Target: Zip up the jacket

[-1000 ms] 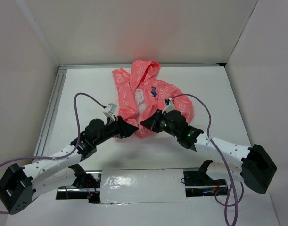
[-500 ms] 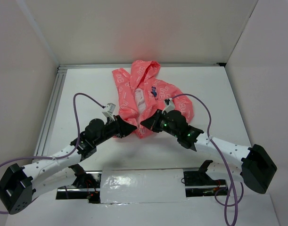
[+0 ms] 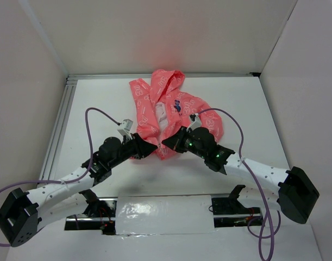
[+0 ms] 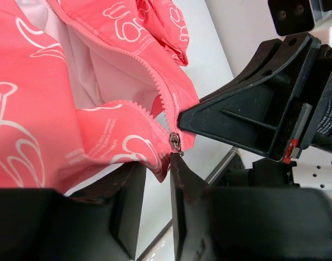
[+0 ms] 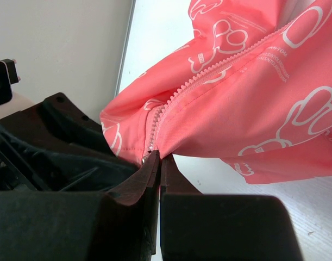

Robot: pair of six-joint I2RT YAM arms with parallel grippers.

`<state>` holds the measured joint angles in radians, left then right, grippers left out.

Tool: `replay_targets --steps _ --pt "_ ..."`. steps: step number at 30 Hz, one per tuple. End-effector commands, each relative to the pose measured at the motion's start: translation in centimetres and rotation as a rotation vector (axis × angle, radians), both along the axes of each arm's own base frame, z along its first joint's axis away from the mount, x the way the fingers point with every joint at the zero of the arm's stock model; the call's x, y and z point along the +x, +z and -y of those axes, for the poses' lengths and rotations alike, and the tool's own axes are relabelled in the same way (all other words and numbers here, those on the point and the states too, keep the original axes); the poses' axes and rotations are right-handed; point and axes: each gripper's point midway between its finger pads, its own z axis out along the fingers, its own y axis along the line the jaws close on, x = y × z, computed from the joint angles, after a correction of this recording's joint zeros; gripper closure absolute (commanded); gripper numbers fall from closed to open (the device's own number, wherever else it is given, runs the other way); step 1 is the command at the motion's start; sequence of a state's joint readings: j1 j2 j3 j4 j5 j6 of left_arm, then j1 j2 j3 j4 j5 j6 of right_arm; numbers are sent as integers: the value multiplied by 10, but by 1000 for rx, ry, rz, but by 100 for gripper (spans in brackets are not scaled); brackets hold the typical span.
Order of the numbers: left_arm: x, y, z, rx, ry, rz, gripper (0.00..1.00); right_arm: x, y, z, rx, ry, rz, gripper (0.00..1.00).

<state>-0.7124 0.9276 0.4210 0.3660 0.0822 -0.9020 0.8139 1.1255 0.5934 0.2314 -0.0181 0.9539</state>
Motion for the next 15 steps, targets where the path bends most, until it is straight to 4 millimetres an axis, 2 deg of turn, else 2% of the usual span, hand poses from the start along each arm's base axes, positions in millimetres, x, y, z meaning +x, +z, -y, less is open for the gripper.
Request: replay_targets --steps 1,5,9,15 --pt "6 24 4 -46 12 48 65 2 19 -3 53 -1 49 100" --pt "6 24 4 -46 12 48 79 2 19 -3 53 -1 49 100" --pt "7 28 5 -52 12 55 99 0 18 -1 59 -3 42 100" --pt "4 21 8 -46 -13 42 100 2 18 0 58 -12 44 100"
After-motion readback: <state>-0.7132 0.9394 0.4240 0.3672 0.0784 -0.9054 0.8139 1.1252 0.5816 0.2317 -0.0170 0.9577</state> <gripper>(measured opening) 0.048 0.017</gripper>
